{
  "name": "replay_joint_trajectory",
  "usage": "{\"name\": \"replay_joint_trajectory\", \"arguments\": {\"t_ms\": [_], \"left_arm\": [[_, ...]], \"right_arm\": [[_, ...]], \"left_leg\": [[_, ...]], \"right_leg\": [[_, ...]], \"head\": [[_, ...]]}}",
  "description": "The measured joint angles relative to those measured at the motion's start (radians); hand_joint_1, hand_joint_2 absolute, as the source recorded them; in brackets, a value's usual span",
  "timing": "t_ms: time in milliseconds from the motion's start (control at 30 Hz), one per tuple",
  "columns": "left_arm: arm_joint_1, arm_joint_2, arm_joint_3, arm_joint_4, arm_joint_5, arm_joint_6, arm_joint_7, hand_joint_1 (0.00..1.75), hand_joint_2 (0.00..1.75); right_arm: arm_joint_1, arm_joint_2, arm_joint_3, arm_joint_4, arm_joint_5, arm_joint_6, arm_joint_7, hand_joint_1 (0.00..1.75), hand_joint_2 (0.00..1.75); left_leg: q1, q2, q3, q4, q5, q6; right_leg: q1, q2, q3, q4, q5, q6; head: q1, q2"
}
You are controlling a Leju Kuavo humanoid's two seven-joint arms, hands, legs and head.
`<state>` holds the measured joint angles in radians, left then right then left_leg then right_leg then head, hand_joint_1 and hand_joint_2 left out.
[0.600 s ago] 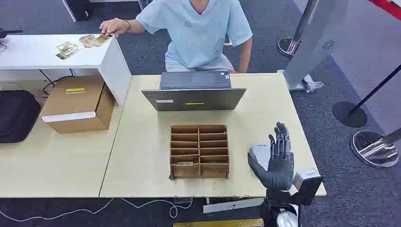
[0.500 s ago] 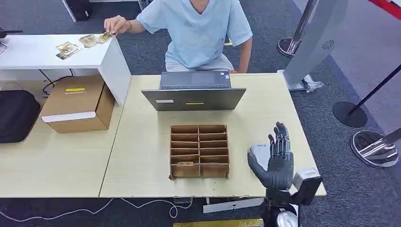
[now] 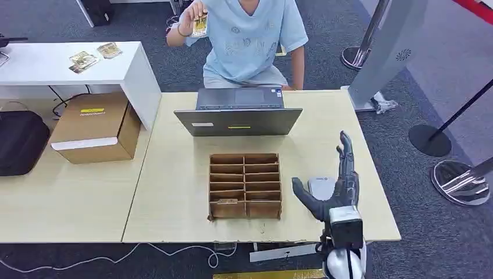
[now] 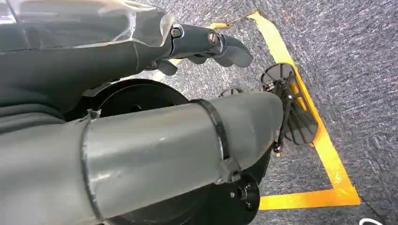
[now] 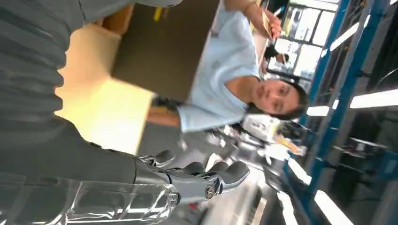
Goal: Pass the card to the sensor for recognition and then transmit it.
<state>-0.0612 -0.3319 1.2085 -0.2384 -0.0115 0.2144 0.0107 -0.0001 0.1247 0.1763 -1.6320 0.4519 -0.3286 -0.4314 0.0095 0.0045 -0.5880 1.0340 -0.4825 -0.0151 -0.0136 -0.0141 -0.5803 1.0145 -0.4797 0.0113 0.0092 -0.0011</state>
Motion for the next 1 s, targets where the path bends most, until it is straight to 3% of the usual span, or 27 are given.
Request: {"name": "replay_joint_trajectory", "arguments": {"t_ms": [300, 367, 400, 533, 800, 1000], "left_arm": [[-0.001, 0.003, 0.0, 0.0, -0.016, -0.018, -0.001, 0.0, 0.0], [-0.001, 0.004, 0.0, 0.0, -0.021, -0.019, -0.001, 0.0, 0.0], [-0.002, 0.005, 0.0, 0.0, -0.026, -0.019, 0.0, 0.0, 0.0], [-0.002, 0.006, -0.001, 0.0, -0.041, -0.016, 0.008, 0.0, 0.0], [-0.008, 0.008, -0.002, 0.003, -0.046, 0.019, 0.022, 0.0, 0.0], [-0.008, 0.008, -0.002, 0.003, -0.047, 0.019, 0.022, 0.0, 0.0]], "right_arm": [[-0.15, -0.005, 0.102, 0.029, 0.386, -0.182, 0.084, 0.0, 1.75], [-0.195, -0.009, 0.123, 0.05, 0.488, -0.221, 0.126, 0.0, 1.75], [-0.226, -0.013, 0.136, 0.073, 0.606, -0.246, 0.174, 0.0, 1.75], [-0.358, -0.021, 0.186, 0.185, 0.83, -0.252, 0.292, 0.0, 1.75], [-0.637, -0.013, 0.261, 0.435, 0.903, -0.197, 0.391, 0.0, 1.75], [-0.699, -0.007, 0.278, 0.508, 0.907, -0.194, 0.402, 0.0, 1.75]], "left_leg": [[0.0, 0.0, 0.0, 0.0, 0.0, 0.0], [0.0, 0.001, 0.0, 0.0, 0.0, 0.0], [0.0, 0.001, 0.0, 0.0, 0.0, 0.0], [0.0, 0.001, 0.001, 0.0, 0.001, -0.001], [0.0, 0.001, 0.001, 0.0, 0.003, -0.001], [0.0, 0.0, 0.0, 0.0, 0.003, -0.001]], "right_leg": [[0.0, 0.0, 0.0, 0.0, 0.0, 0.0], [0.0, 0.001, 0.0, 0.0, 0.0, 0.0], [0.0, 0.001, 0.0, 0.0, 0.001, -0.001], [0.0, 0.001, 0.0, 0.001, 0.002, -0.001], [0.0, 0.001, 0.0, 0.001, 0.002, -0.001], [0.0, 0.001, 0.0, 0.001, 0.002, -0.001]], "head": [[0.0, 0.0], [0.0, 0.0], [0.0, 0.0], [0.0, 0.0], [0.0, 0.0], [0.0, 0.0]]}}
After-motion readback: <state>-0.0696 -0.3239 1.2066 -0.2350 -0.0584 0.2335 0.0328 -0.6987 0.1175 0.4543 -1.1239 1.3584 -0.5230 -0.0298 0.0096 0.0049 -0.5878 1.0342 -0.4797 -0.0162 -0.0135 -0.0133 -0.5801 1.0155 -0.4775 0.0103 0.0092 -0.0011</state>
